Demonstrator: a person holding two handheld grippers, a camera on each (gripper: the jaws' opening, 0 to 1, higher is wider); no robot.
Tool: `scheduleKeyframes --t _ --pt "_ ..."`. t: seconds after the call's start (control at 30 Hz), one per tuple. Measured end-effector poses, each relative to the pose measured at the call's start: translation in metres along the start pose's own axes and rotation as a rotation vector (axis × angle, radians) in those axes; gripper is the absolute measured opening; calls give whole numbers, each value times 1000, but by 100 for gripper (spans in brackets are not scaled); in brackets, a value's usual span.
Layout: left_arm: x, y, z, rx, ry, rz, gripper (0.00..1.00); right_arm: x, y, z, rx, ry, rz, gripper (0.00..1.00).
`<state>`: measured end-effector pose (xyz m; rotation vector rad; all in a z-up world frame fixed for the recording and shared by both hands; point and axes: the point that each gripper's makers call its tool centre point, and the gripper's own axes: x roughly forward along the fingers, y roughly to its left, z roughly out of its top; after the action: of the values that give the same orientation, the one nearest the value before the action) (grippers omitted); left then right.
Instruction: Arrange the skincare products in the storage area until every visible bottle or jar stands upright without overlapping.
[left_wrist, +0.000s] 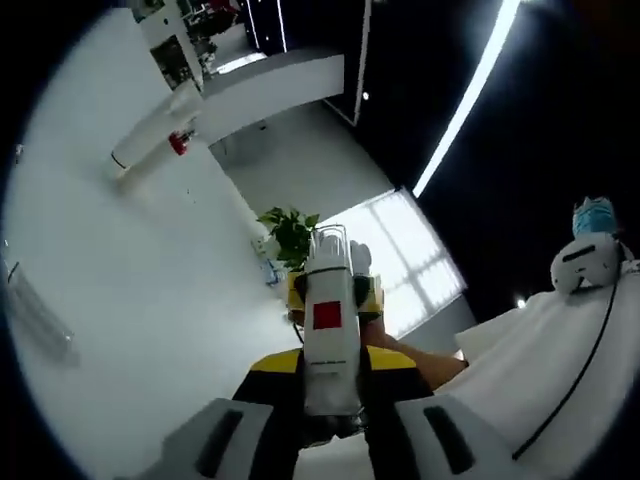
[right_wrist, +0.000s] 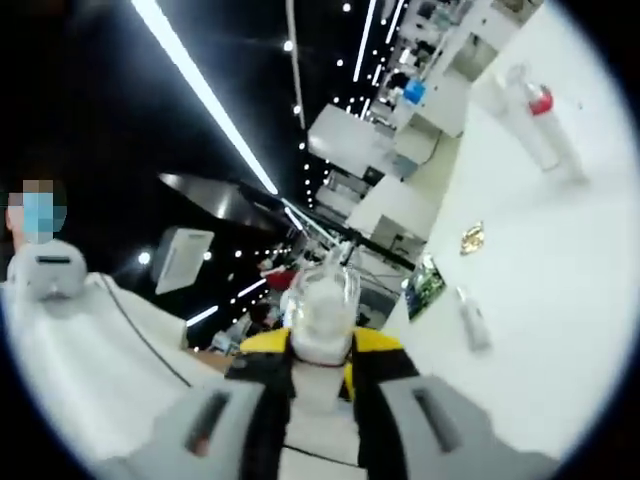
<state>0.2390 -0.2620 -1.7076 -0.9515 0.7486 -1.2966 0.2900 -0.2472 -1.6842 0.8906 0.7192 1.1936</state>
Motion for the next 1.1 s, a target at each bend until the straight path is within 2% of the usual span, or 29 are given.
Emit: scheduleKeyframes --t 0.03,0.1,0.17,0.3,0.33,0.4,0.43,0.7,0.77,0.8,1.0,1.03,1.1 --pt "0 5 1 14 -9 35 20 1 -9 3 22 -27 -52 21" --pt "-1 9 1 33 -11 64 20 3 -10 3 -2 -40 -71 22" --pt "-1 13 2 65 -9 105 20 2 -15 3 -1 -51 -113 22" --pt "-1 15 6 111 -24 154 20 0 -20 8 21 -99 -144 22" --pt "-4 22 9 157 -28 212 20 -2 -23 11 35 -129 -164 23" --pt "-5 26 11 185 -26 247 20 -3 -26 14 48 -152 -187 24" --pt "-8 31 12 214 -25 299 20 -3 -29 14 63 -160 -207 25" --pt "-7 46 4 411 73 492 20 -5 -46 9 164 -214 -329 22" --pt "-6 45 3 410 76 503 20 -6 -48 9 172 -226 -337 21" --pt "-6 47 0 389 86 498 20 -6 -45 7 165 -216 -327 21" --pt "-8 45 -6 410 111 469 21 -4 -35 2 72 -143 -294 20" --pt "-6 42 -10 368 115 425 21 -4 -34 0 58 -128 -291 20" --pt "-6 41 -14 290 117 382 22 -3 -31 -3 33 -97 -264 20"
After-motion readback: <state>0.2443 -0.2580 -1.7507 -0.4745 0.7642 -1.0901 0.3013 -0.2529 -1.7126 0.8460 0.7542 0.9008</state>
